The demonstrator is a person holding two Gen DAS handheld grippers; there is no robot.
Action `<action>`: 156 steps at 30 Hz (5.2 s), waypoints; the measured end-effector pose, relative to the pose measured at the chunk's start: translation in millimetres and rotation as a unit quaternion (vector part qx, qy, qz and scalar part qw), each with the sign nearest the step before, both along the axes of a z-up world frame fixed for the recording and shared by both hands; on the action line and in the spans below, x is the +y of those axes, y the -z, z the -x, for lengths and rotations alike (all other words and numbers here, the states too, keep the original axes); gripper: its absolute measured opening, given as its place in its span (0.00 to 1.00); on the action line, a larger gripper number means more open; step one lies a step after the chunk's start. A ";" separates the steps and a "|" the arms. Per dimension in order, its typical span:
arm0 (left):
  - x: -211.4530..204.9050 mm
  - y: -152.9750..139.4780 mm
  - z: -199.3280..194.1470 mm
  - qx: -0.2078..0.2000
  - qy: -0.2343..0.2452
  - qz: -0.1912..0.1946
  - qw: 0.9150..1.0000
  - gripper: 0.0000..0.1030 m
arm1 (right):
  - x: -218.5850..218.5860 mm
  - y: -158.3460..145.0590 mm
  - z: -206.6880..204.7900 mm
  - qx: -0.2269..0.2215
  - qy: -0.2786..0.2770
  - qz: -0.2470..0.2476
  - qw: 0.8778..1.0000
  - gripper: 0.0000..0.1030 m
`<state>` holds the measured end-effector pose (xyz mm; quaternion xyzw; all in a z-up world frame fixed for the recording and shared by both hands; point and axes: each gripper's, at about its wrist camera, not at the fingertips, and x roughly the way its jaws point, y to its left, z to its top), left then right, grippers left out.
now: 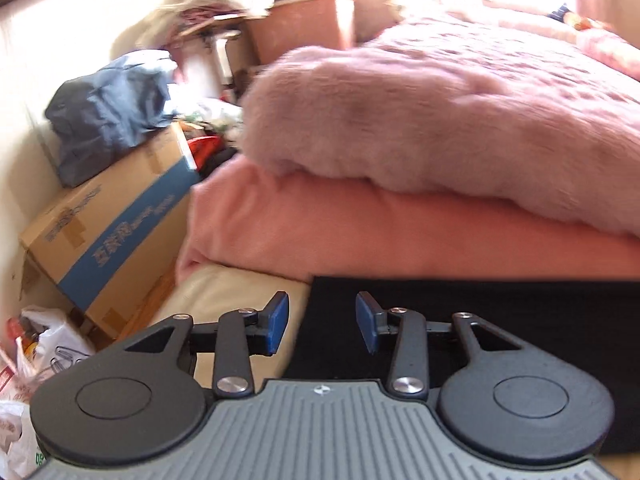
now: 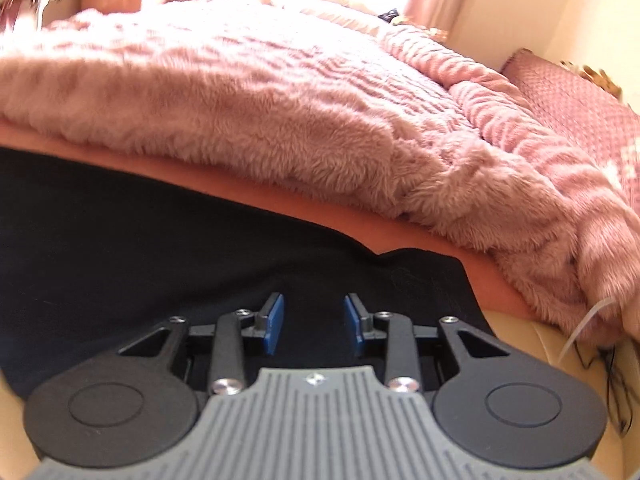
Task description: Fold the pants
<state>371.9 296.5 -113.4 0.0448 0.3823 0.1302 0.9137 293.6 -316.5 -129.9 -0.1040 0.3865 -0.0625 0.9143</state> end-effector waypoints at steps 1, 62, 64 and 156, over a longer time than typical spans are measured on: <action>-10.6 -0.6 6.1 0.003 0.015 0.002 1.000 0.45 | 4.7 -5.3 11.3 -0.005 0.006 -0.013 1.000 0.27; -124.2 44.0 16.4 0.093 0.011 -0.034 0.995 0.44 | -216.9 40.1 44.4 -0.046 0.365 -0.375 0.851 0.10; -124.4 44.3 16.2 0.094 0.014 -0.034 0.995 0.44 | -220.4 38.8 53.1 -0.053 0.361 -0.381 0.850 0.03; 47.8 68.9 78.5 -0.130 -0.243 0.456 0.846 0.55 | -104.6 28.7 88.0 -0.031 0.189 -0.324 0.927 0.38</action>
